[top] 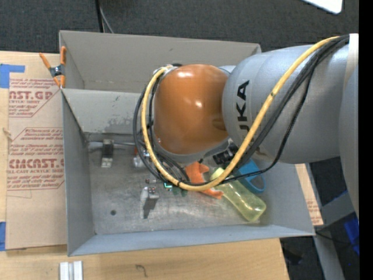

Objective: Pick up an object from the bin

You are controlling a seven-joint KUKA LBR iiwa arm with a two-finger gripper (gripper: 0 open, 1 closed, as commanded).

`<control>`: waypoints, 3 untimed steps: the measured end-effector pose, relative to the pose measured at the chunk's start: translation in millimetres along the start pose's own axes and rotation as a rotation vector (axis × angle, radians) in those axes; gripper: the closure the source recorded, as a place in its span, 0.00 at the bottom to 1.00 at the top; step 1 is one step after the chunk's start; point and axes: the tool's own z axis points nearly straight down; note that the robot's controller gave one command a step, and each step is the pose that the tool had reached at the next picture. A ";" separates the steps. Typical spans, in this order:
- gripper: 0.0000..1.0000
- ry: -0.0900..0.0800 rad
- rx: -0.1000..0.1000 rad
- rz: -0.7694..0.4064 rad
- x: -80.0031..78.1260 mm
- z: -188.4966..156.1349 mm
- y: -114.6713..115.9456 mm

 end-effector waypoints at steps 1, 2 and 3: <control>0.00 -0.007 -0.002 0.002 -1.9 -3.5 -0.9; 1.00 -0.005 0.001 -0.337 -33.7 99.0 -49.0; 1.00 -0.006 0.000 -0.337 -33.8 98.6 -48.7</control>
Offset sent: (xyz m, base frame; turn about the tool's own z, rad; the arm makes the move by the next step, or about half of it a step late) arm 0.0335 -0.0490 -0.0981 -0.3375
